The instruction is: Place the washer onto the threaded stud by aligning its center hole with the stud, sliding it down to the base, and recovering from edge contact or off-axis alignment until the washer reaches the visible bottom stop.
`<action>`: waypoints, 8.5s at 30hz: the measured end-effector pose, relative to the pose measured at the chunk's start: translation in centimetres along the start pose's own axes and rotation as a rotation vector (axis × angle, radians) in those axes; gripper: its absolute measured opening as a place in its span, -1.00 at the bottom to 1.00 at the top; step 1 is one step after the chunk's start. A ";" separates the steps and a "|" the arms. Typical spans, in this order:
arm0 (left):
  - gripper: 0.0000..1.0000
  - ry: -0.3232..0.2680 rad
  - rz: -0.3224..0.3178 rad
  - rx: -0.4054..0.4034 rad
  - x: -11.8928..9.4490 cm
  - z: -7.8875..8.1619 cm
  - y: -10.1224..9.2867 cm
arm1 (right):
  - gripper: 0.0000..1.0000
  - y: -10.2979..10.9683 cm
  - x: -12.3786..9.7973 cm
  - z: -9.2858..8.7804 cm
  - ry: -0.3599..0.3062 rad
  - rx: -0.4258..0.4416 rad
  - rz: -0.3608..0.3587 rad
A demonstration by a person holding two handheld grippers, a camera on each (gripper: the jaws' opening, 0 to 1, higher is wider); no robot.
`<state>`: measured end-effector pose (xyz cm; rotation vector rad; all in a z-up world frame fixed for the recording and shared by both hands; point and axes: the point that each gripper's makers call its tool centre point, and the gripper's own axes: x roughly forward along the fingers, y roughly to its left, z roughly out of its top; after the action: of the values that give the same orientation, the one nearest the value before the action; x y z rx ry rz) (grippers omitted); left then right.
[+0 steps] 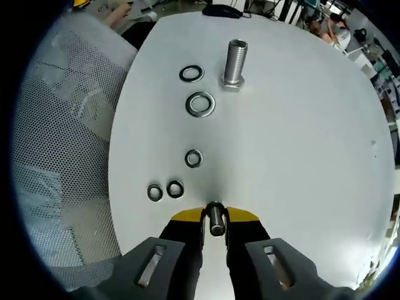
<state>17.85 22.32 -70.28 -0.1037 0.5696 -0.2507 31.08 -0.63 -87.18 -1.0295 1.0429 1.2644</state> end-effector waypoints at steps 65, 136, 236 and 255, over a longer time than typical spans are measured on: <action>-0.99 0.000 0.002 0.032 -0.1 0.0 -0.3 | -0.43 5.5 -10.3 2.6 -0.414 0.238 -0.049; -0.88 -0.007 0.008 0.015 0.0 0.1 0.0 | -0.57 7.0 0.8 0.8 -0.007 -0.100 0.050; -0.78 0.055 0.020 0.030 0.1 -0.9 0.1 | -0.74 0.0 -5.3 1.2 -0.091 -0.023 -0.100; -0.80 0.044 0.021 0.019 0.1 -0.7 0.2 | -0.74 0.0 -3.9 1.0 -0.064 -0.037 -0.072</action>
<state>17.61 22.47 -71.00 -0.0733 0.6115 -0.2382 31.03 -0.51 -83.19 -1.0392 0.9292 1.2542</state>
